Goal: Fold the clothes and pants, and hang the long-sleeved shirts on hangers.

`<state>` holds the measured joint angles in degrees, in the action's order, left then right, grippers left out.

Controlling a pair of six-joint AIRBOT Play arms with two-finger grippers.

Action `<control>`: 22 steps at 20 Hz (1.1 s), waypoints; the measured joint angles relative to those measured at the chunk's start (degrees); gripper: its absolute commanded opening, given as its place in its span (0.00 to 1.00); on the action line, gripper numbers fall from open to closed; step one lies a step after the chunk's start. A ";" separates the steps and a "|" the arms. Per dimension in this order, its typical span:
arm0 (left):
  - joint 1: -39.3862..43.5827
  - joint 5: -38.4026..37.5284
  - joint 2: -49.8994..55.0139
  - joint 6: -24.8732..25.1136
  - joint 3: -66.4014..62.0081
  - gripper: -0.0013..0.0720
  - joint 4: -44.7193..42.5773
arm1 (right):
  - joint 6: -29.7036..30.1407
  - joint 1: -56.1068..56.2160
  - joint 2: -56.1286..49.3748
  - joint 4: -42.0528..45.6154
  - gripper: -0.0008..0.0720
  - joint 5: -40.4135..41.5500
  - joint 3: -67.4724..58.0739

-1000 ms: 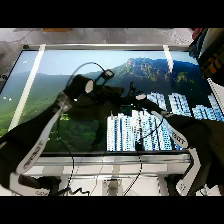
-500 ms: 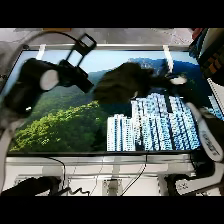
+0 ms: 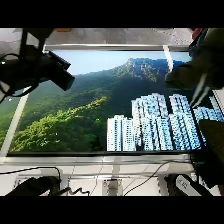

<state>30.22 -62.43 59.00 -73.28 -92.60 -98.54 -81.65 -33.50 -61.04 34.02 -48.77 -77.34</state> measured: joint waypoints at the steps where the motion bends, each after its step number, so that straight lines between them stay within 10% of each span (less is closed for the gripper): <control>1: 0.00 0.00 -0.35 0.00 0.00 0.03 0.00 | -1.75 -3.78 2.12 3.26 0.06 -0.55 -0.02; 12: 0.00 0.04 -1.27 0.00 0.00 0.03 -0.04 | -14.60 -37.00 8.61 40.87 0.06 -26.51 -0.02; 13: 0.00 0.04 -1.27 0.00 0.00 0.03 -0.04 | -14.75 -38.84 8.68 43.85 0.19 -28.41 -0.02; 15: 0.00 0.07 -1.27 0.00 0.00 0.03 -0.04 | -15.02 -41.86 8.76 48.54 1.00 -30.69 -0.02; 22: 0.00 0.07 -1.27 0.00 0.00 0.03 -0.04 | -15.28 -45.77 8.87 53.53 0.96 -33.57 -0.02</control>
<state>30.22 -62.37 57.74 -73.28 -92.60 -98.59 -96.92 -79.26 -52.16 87.55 -82.35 -77.36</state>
